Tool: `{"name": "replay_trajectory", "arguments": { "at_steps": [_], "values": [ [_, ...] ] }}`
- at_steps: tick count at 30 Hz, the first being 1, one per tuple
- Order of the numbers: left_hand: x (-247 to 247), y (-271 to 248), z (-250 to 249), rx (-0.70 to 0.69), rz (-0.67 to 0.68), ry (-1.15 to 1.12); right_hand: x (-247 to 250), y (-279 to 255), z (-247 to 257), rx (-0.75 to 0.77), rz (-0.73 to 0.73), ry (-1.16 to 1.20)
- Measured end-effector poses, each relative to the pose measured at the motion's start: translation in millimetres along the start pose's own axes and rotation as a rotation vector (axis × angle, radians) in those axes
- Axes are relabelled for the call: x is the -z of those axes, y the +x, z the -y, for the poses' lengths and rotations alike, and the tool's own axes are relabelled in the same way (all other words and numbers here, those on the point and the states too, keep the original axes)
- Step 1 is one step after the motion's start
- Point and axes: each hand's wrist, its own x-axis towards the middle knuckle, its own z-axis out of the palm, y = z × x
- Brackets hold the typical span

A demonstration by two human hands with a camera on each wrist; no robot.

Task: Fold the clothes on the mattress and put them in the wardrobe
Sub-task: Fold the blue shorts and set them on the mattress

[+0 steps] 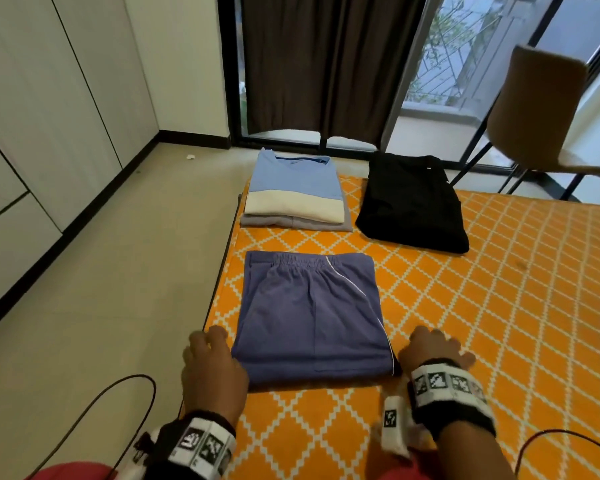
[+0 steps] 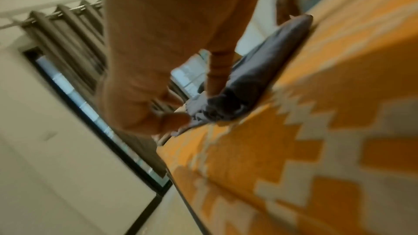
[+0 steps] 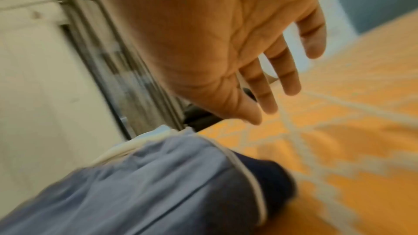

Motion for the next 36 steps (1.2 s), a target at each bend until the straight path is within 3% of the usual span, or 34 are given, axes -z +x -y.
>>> {"name": "replay_trajectory", "arguments": {
  "at_steps": [2, 3, 5, 7, 10, 12, 14, 21, 26, 28, 29, 33, 34, 36],
  "values": [
    [-13, 1, -14, -0.271, -0.102, 0.102, -6, -18, 34, 0.162, -0.365, 0.022],
    [-24, 2, -21, -0.398, -0.071, 0.133, -17, -29, 57, 0.333, -0.447, 0.106],
    [-48, 2, -26, -0.545, 0.079, 0.267, -39, -56, 97, 0.691, -0.318, 0.074],
    [-65, -1, -22, -0.551, 0.202, 0.402, -69, -61, 113, 0.811, -0.161, 0.032],
    [-75, -8, -12, -0.543, 0.221, 0.487, -83, -50, 105, 0.785, 0.045, 0.031],
    [-71, -7, -10, -0.496, 0.223, 0.459, -80, -40, 94, 0.786, 0.092, -0.015],
    [-69, -6, -4, -0.454, 0.268, 0.379, -79, -19, 83, 0.844, 0.008, 0.008],
    [-65, -9, 4, -0.452, 0.317, 0.372, -63, 20, 55, 0.71, -0.046, -0.081],
    [-59, -7, 5, -0.494, 0.326, 0.339, -28, 56, 15, 0.432, -0.181, -0.143],
    [-55, -9, -6, -0.544, 0.312, 0.317, -5, 63, 6, 0.578, -0.371, -0.219],
    [-56, -14, -13, -0.607, 0.312, 0.305, 2, 60, 6, 0.69, -0.395, -0.259],
    [-76, -38, -27, -1.012, 0.485, 0.398, -33, 34, 22, 1.471, -0.196, -0.373],
    [-83, -39, -24, -1.057, 0.503, 0.437, -45, 28, 22, 1.569, -0.137, -0.373],
    [-92, -39, -18, -1.12, 0.516, 0.481, -55, 29, 21, 1.618, -0.018, -0.331]
  ]
}}
